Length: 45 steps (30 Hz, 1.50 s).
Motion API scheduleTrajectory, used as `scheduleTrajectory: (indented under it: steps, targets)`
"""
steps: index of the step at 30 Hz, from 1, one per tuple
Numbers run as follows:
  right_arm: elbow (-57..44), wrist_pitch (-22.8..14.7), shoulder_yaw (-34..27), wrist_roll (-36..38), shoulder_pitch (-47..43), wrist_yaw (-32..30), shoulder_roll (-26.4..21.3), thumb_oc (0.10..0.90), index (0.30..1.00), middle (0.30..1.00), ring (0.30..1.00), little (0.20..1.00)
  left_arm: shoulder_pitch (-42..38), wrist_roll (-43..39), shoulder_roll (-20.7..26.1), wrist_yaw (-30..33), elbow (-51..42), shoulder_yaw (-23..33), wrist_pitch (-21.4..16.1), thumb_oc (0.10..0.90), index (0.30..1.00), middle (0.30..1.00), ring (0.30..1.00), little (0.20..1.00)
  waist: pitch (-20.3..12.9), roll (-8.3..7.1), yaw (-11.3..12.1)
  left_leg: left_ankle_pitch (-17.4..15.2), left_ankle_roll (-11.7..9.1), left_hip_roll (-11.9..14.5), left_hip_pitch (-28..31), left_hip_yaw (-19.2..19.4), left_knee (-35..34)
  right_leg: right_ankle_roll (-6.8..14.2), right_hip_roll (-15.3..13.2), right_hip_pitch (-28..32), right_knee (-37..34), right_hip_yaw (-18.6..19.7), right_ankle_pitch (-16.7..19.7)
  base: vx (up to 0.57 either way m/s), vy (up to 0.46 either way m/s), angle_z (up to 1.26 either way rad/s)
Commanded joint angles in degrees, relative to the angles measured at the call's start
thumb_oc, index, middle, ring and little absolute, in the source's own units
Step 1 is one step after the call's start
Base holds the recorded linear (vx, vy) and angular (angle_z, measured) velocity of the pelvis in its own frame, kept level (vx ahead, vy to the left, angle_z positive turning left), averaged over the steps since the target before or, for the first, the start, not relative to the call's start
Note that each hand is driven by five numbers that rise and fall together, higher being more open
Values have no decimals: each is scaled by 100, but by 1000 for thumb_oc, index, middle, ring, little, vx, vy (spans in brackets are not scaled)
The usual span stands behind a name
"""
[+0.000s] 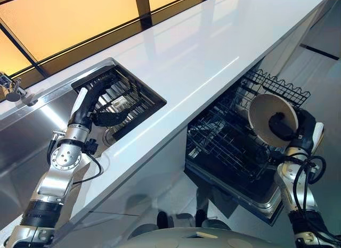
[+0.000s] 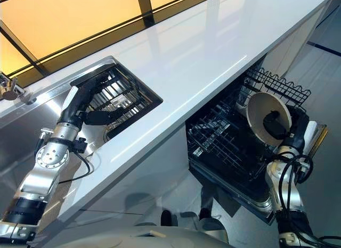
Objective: Pick up plates and place into dishwasher.
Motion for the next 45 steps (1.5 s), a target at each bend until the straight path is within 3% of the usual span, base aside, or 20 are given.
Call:
scheduleTrajectory:
  steps: [1, 17, 31, 32, 33, 34, 35, 39, 45]
  targets:
    - [-315, -636, -131, -439, -520, -6, -203, 100, 300, 300, 300, 200, -387, -484, 93, 207, -23, 640, -480, 800, 900, 900, 900, 900, -171, -70, 88, -706, 216, -335, 227, 184, 39, 107, 325, 14, 424, -220, -556, 0, 0, 0]
    - [640, -189, 913, -1156, -903, 207, -191, 100, 300, 300, 300, 200, -217, -654, -48, 13, 16, 575, -651, 800, 900, 900, 900, 900, 85, -12, 324, -629, 210, -317, 174, 113, 47, 67, 268, -55, 623, -359, -638, 9, -7, 1]
    - [1779, 973, 1920, -1804, -1780, 763, -510, 100, 300, 300, 300, 200, -616, -722, 103, -115, -38, 142, -534, 800, 900, 900, 900, 900, 304, 32, 608, -499, 148, -349, -65, -98, 93, 12, 252, -136, 579, -520, -589, 0, -25, 11]
    - [1836, 1044, 1951, -1805, -1801, 847, -523, 130, 326, 326, 326, 230, -632, -736, 116, -117, -42, 128, -525, 800, 900, 900, 900, 900, 312, 32, 615, -492, 147, -350, -75, -105, 95, 10, 252, -141, 578, -524, -586, -20, -24, 12]
    - [1938, 1128, 2033, -1773, -1876, 922, -544, 344, 509, 509, 509, 444, -679, -740, 128, -115, -42, 97, -512, 800, 900, 900, 900, 900, 339, 26, 631, -477, 140, -347, -98, -112, 101, 5, 252, -147, 575, -531, -580, -34, -29, 12]
    - [2009, 1137, 2106, -1685, -1949, 942, -561, 707, 820, 820, 820, 807, -724, -751, 153, -115, -53, 73, -491, 800, 900, 900, 900, 900, 366, 24, 647, -462, 132, -342, -115, -122, 103, -2, 254, -151, 575, -544, -573, -35, -25, 12]
    - [2021, 1150, 2124, -1659, -1976, 951, -563, 800, 900, 900, 900, 900, -737, -761, 163, -113, -56, 69, -483, 800, 900, 900, 900, 900, 375, 24, 647, -457, 131, -343, -119, -128, 104, -3, 254, -152, 576, -547, -572, -35, -20, 7]
    - [1914, 1028, 2179, -1294, -2093, 772, -516, 800, 900, 900, 900, 900, -799, -799, 209, -86, -55, 5, -496, 800, 900, 900, 900, 900, 442, 30, 658, -432, 122, -338, -141, -150, 114, -15, 261, -158, 590, -560, -565, -24, -8, 4]
    - [718, 514, 1644, -686, -1666, 365, -255, 800, 900, 900, 900, 900, -600, -684, 61, -49, -46, 95, -623, 800, 900, 900, 900, 900, 444, 48, 544, -431, 149, -335, -107, -122, 105, -6, 283, -160, 607, -490, -559, 0, 0, 0]
